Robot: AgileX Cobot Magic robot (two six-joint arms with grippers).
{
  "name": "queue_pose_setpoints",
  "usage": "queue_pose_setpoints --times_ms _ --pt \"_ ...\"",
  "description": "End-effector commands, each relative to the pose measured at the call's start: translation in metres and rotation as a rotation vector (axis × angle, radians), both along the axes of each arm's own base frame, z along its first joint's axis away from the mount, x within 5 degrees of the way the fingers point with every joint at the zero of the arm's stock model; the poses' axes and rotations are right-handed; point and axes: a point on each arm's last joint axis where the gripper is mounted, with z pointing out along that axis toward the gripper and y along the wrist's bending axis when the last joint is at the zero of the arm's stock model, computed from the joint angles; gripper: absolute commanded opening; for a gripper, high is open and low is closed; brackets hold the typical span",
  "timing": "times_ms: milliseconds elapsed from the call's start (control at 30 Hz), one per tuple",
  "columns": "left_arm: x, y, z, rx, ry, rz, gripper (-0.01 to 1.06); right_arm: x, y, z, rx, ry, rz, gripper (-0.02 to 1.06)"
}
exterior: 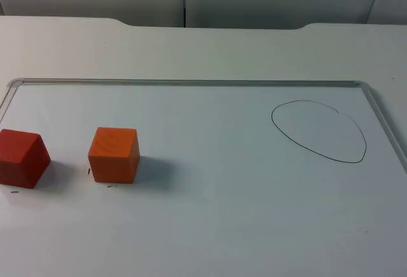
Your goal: Pick up one cube with the left hand and another cube with the right hand. First place the cube in the right hand at the target position, then stack the cube in the left hand on top.
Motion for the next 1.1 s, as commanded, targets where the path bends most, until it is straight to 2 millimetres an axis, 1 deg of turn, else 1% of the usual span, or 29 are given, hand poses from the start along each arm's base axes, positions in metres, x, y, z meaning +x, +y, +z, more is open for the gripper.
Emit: queue_pose_setpoints --times_ms 0,100,133,167,200,267,367,400,500,533,567,600,667,700,733,800,833,867,900,933,967,1000,1033,1067 --pt "0.0 0.0 -0.002 -0.006 0.002 -0.002 1.05 0.001 0.0 -0.001 -0.008 -0.005 -0.004 1.04" --pt "0.0 0.0 -0.002 -0.006 0.002 -0.002 1.05 0.0 0.001 0.005 -0.029 -0.046 0.016 1.04" --pt "0.0 0.0 -0.002 -0.006 0.002 -0.002 1.05 -0.001 0.002 0.009 -0.042 -0.073 0.034 1.04" --pt "0.0 0.0 -0.002 -0.006 0.002 -0.002 1.05 -0.004 0.004 0.018 -0.057 -0.125 0.071 1.04" --pt "0.0 0.0 -0.002 -0.006 0.002 -0.002 1.05 -0.004 0.004 0.018 -0.057 -0.125 0.071 1.04" --pt "0.0 0.0 -0.002 -0.006 0.002 -0.002 1.05 0.002 0.008 0.031 -0.069 -0.137 0.121 1.04" --pt "0.0 0.0 -0.002 -0.006 0.002 -0.002 1.05 0.02 0.018 0.053 -0.064 -0.126 0.228 1.04" --pt "0.0 0.0 -0.002 -0.006 0.002 -0.002 1.05 0.02 0.018 0.053 -0.064 -0.126 0.228 1.04" --pt "0.0 0.0 -0.002 -0.006 0.002 -0.002 1.05 0.053 0.029 0.076 -0.068 -0.075 0.356 1.04" --pt "0.0 0.0 -0.002 -0.006 0.002 -0.002 1.05 0.053 0.029 0.076 -0.068 -0.075 0.356 1.04" --pt "0.0 0.0 -0.002 -0.006 0.002 -0.002 1.05 0.072 0.034 0.09 -0.06 -0.069 0.416 1.03" --pt "0.0 0.0 -0.002 -0.006 0.002 -0.002 1.05 0.092 0.039 0.097 -0.065 -0.043 0.465 1.03" --pt "0.0 0.0 -0.002 -0.006 0.002 -0.002 1.05 0.124 0.046 0.113 -0.038 -0.009 0.539 1.01" --pt "0.0 0.0 -0.002 -0.006 0.002 -0.002 1.05 0.14 0.049 0.117 -0.032 0.011 0.576 1.01" --pt "0.0 0.0 -0.002 -0.006 0.002 -0.002 1.05 0.14 0.049 0.117 -0.032 0.011 0.576 1.01" --pt "0.0 0.0 -0.002 -0.006 0.002 -0.002 1.05 0.181 0.057 0.125 -0.006 0.059 0.652 0.99" --pt "0.0 0.0 -0.002 -0.006 0.002 -0.002 1.05 0.199 0.059 0.126 0.0 0.077 0.679 0.99" --pt "0.0 0.0 -0.002 -0.006 0.002 -0.002 1.05 0.199 0.059 0.126 0.0 0.077 0.679 0.99" --pt "0.0 0.0 -0.002 -0.006 0.002 -0.002 1.05 0.224 0.065 0.124 0.0 0.11 0.711 0.99" --pt "0.0 0.0 -0.002 -0.006 0.002 -0.002 1.05 0.24 0.072 0.123 -0.001 0.126 0.736 0.99" --pt "0.0 0.0 -0.002 -0.006 0.002 -0.002 1.05 0.267 0.088 0.12 -0.023 0.154 0.793 0.99" --pt "0.0 0.0 -0.002 -0.006 0.002 -0.002 1.05 0.28 0.1 0.12 -0.055 0.161 0.828 0.99" --pt "0.0 0.0 -0.002 -0.006 0.002 -0.002 1.05 0.28 0.1 0.12 -0.055 0.161 0.828 0.99" --pt "0.0 0.0 -0.002 -0.006 0.002 -0.002 1.05 0.294 0.117 0.113 -0.086 0.187 0.876 0.99"
